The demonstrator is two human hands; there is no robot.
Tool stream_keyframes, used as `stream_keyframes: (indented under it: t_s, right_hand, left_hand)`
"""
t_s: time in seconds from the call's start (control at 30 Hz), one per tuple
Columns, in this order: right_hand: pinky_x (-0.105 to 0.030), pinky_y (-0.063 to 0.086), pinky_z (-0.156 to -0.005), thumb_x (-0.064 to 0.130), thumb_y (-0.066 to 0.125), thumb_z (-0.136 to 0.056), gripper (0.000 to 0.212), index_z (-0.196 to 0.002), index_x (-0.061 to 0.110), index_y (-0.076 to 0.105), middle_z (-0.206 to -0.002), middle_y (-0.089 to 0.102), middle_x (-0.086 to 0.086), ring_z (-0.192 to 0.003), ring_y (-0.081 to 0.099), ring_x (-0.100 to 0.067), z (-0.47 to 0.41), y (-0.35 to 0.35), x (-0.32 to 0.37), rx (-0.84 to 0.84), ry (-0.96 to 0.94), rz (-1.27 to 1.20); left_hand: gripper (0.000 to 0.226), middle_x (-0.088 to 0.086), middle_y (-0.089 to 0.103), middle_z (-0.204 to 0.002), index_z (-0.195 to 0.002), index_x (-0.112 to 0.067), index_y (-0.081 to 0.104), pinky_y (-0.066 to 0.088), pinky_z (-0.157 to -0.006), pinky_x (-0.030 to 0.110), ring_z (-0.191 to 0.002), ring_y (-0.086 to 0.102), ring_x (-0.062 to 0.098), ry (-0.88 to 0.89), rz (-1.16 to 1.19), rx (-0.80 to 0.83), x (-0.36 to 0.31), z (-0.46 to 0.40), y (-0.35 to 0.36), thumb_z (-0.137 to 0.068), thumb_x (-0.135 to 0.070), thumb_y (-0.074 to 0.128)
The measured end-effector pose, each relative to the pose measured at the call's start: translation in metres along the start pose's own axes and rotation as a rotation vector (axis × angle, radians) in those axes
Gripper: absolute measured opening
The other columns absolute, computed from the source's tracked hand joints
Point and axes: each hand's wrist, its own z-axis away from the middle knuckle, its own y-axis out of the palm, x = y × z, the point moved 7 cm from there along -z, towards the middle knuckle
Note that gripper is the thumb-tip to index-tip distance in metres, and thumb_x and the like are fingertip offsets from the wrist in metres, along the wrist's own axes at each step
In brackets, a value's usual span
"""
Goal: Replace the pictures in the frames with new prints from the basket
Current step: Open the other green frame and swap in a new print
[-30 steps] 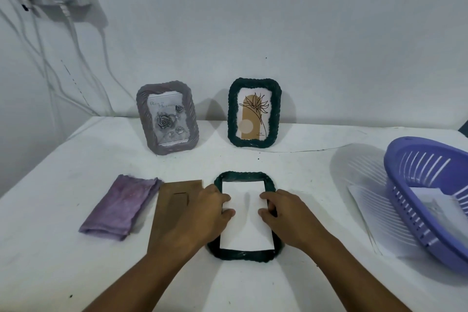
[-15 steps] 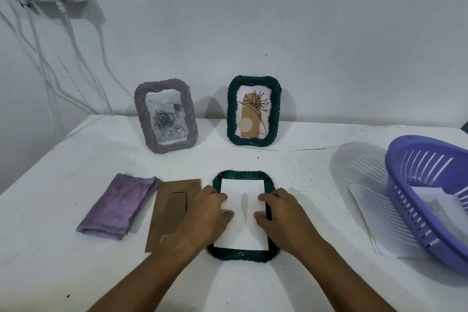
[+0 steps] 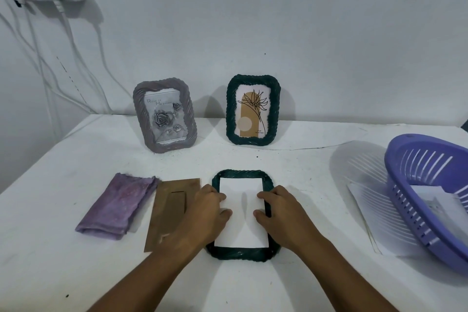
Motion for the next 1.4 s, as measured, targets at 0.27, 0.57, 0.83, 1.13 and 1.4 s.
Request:
stream_keyframes:
  t_s: [0.27, 0.57, 0.83, 1.13, 1.4]
  right_hand:
    - [-0.020, 0.036, -0.097, 0.034, 0.053, -0.093, 0.047, -0.137, 0.019, 0.046, -0.132, 0.045, 0.003, -0.119, 0.046, -0.013, -0.001, -0.001, -0.002, 0.000, 0.010, -0.009]
    - [-0.019, 0.036, -0.095, 0.034, 0.053, -0.093, 0.047, -0.137, 0.018, 0.046, -0.132, 0.044, 0.003, -0.117, 0.047, -0.013, -0.002, 0.000, -0.003, 0.001, 0.007, -0.018]
    - [-0.018, 0.038, -0.091, 0.033, 0.053, -0.093, 0.045, -0.135, 0.020, 0.047, -0.129, 0.044, 0.004, -0.111, 0.050, -0.012, -0.002, -0.002, -0.006, -0.030, -0.003, -0.056]
    - [-0.024, 0.043, -0.090, 0.031, 0.057, -0.091, 0.030, -0.120, 0.022, 0.059, -0.110, 0.050, 0.006, -0.103, 0.046, -0.011, 0.000, -0.014, -0.031, -0.282, -0.151, -0.193]
    - [-0.031, 0.048, -0.089, 0.034, 0.056, -0.091, 0.030, -0.119, 0.023, 0.058, -0.112, 0.049, 0.008, -0.098, 0.052, -0.013, -0.002, -0.007, -0.038, -0.295, -0.167, -0.257]
  left_hand:
    - [0.045, -0.002, 0.046, -0.132, -0.134, -0.016, 0.052, 0.017, -0.075, 0.005, -0.116, 0.046, 0.010, 0.008, 0.029, 0.010, 0.000, -0.002, 0.001, -0.093, -0.035, 0.055]
    - [0.046, -0.001, 0.044, -0.132, -0.135, -0.016, 0.050, 0.020, -0.074, 0.007, -0.115, 0.047, 0.011, 0.012, 0.024, 0.039, 0.000, -0.001, 0.003, -0.093, -0.034, 0.054]
    - [0.045, -0.003, 0.045, -0.130, -0.136, -0.019, 0.050, 0.017, -0.072, 0.006, -0.113, 0.046, 0.008, 0.052, -0.002, -0.015, -0.005, 0.002, -0.003, -0.094, -0.037, 0.051]
    - [0.027, 0.000, 0.063, -0.090, -0.094, -0.017, 0.065, 0.042, -0.077, 0.035, -0.089, 0.057, 0.025, 0.036, -0.110, -0.330, 0.033, 0.032, -0.031, -0.077, -0.038, 0.067]
    - [0.091, 0.019, 0.048, -0.124, -0.119, 0.000, 0.053, 0.039, -0.093, 0.046, -0.115, 0.040, 0.036, -0.415, -0.027, -0.305, 0.085, 0.062, -0.005, -0.067, -0.073, 0.038]
